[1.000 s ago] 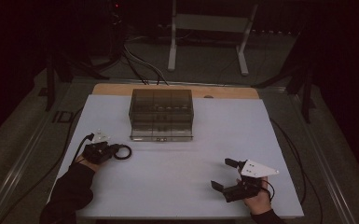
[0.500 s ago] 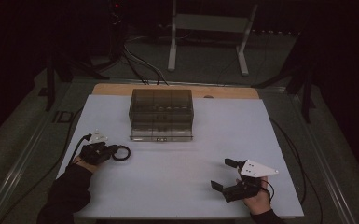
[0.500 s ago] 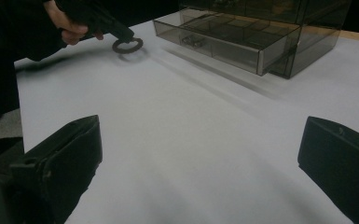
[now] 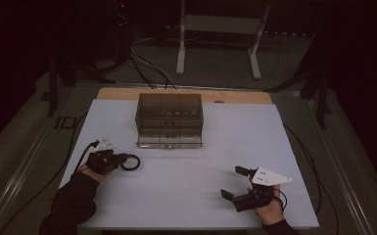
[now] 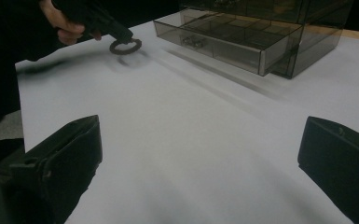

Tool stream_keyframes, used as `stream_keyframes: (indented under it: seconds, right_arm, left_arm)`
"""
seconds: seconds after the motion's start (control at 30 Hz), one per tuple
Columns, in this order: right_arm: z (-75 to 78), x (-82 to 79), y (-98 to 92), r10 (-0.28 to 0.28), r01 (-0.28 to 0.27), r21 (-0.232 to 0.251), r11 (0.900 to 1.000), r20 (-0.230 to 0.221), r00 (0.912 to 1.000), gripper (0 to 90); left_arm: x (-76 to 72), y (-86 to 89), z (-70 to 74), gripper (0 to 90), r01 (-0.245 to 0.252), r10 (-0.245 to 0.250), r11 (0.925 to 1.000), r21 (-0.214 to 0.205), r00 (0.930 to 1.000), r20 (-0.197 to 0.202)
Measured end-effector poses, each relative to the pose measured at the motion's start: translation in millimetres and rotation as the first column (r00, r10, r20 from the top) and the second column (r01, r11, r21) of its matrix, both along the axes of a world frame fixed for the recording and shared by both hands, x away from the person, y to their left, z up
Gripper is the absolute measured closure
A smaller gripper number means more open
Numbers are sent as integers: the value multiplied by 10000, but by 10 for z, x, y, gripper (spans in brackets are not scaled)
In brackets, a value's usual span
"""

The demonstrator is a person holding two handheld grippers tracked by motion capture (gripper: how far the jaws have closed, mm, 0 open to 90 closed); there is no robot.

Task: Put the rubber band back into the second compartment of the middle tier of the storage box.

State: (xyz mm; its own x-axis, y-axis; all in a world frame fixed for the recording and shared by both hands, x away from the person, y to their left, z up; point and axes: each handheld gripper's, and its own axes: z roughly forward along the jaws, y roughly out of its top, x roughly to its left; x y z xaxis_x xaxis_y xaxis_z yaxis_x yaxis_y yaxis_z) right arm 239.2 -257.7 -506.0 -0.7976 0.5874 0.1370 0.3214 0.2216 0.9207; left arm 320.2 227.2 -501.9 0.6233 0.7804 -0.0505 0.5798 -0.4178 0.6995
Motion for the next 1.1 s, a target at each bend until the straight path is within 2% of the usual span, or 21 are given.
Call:
stream_keyframes:
  seconds: [0.27, 0.3, 0.37, 0.57, 1.1]
  right_arm:
    - [-2, 5, 8, -11, 11, 12, 10000, -15, 10000, 0]
    - [-3, 5, 9, -1, 1, 9, 10000, -34, 10000, 0]
    - [-2, 4, 11, 0, 0, -16, 10000, -16, 10000, 0]
    - [2, -4, 7, 16, -16, -16, 10000, -4, 10000, 0]
    - [5, -8, 5, 29, -29, -18, 10000, 39, 10000, 0]
  left_arm:
    - [-12, -24, 101, 874, 109, -109, 9999, -51, 9999, 61]
    - [-12, -25, 131, 873, 128, -127, 9997, -198, 9999, 54]
    - [-12, -33, 144, 874, 127, -126, 9998, -128, 9999, 61]
    - [-6, -80, 233, 873, 223, -216, 9994, -257, 9995, 237]
    - [76, -193, 399, 873, 546, -530, 9978, -373, 9977, 432]
